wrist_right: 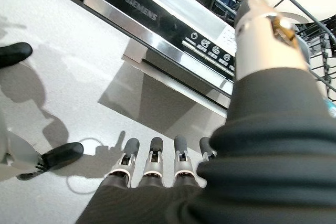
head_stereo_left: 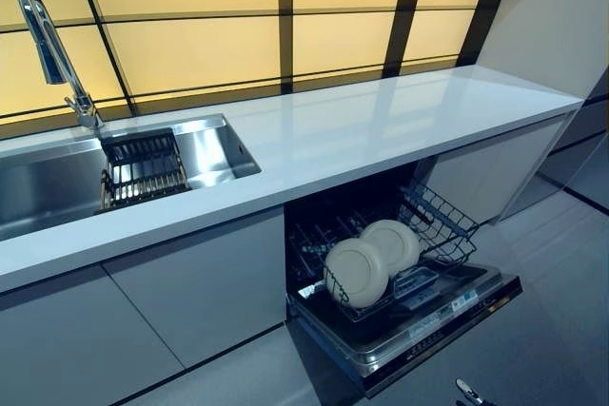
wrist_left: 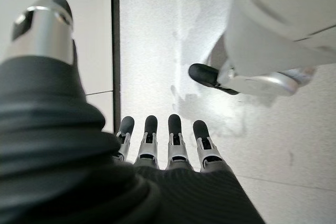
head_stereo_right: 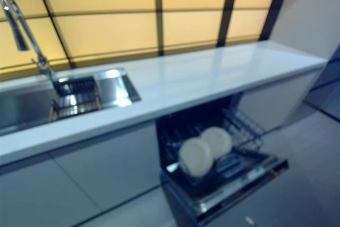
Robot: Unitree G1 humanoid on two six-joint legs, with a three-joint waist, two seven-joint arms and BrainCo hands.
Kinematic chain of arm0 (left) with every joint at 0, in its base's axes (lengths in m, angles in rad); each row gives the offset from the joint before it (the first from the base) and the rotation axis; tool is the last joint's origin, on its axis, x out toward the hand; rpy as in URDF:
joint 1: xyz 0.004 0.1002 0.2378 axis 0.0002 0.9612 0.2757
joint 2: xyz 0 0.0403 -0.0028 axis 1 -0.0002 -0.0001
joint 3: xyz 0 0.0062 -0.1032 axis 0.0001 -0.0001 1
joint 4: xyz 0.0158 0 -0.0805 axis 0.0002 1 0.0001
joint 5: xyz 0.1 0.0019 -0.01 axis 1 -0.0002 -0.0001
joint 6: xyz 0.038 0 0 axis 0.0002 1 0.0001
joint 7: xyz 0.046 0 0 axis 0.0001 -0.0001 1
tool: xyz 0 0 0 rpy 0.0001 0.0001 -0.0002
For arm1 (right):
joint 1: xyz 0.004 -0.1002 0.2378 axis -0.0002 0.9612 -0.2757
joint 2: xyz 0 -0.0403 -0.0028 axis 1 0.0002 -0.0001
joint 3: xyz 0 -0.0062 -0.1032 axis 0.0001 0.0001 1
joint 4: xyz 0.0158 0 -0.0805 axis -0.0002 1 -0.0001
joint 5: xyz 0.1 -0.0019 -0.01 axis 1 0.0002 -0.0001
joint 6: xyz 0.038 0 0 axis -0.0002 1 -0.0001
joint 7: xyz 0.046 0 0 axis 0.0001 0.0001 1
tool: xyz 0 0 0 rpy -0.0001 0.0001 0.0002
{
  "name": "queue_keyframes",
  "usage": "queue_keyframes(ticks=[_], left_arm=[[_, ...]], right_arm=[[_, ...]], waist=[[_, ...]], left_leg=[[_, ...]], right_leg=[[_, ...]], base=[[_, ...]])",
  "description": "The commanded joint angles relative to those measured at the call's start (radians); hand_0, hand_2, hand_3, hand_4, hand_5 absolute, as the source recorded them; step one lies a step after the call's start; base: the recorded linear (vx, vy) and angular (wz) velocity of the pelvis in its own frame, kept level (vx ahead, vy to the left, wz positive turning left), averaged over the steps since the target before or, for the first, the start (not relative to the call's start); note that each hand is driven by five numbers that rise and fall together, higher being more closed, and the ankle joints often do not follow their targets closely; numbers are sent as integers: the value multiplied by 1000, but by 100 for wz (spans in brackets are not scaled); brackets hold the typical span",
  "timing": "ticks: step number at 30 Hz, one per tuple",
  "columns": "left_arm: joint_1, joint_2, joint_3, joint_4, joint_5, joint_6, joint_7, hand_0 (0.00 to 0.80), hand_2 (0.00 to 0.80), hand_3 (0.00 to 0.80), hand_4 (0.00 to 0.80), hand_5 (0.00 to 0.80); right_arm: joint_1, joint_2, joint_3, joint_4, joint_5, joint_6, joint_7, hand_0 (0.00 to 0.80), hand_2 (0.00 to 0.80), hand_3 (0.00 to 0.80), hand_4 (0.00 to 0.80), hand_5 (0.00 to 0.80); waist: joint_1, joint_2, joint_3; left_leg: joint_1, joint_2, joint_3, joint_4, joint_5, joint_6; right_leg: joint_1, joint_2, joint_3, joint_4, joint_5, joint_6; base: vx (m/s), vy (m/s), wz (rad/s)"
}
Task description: Take plates into dishwasher
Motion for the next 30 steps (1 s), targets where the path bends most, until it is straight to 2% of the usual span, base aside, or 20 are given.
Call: queue_keyframes(ticks=[1,5,10,20,23,30], left_arm=[[-66,48,6,-15,-34,-35,-17,0,0,0,0,0],[-59,41,-3,-35,-55,-29,-26,0,0,0,0,0],[-57,34,0,-31,-65,-27,-41,0,0,0,0,0],[-64,-4,-43,-51,-93,-53,-78,0,0,0,0,0],[-56,-18,-63,-70,-113,-69,-99,0,0,0,0,0],[-33,-50,-111,-133,-202,-127,-188,0,0,0,0,0]], right_arm=[[-45,37,-25,30,50,-50,40,0,0,0,0,0],[-60,55,-24,66,72,-93,49,0,0,0,0,0],[-74,71,-11,80,67,-91,77,0,0,0,0,0],[-155,126,58,103,88,-89,43,0,0,0,0,0],[-187,130,62,96,135,-83,14,0,0,0,0,0],[-318,46,0,84,278,-124,-41,0,0,0,0,0]], waist=[[29,-50,34],[44,-24,56],[54,-3,87],[92,50,162],[105,76,186],[124,173,256]], left_leg=[[-6,-35,-5,5,-1,41],[-30,-40,-25,-2,15,35],[-58,-43,-40,-6,32,28],[-135,-62,-79,-11,71,23],[-152,-79,-96,-10,79,25],[-191,-122,-121,-5,98,29]], right_leg=[[-37,-79,-11,106,-23,21],[-49,-85,-30,126,-37,15],[-64,-94,-43,146,-48,8],[-104,-115,-67,193,-74,-11],[-123,-130,-74,219,-83,-16],[-194,-167,-81,289,-105,-28]], base=[[-60,-17,10],[-56,-9,11],[-52,21,10],[-50,42,15],[-36,93,11],[-72,152,18]])
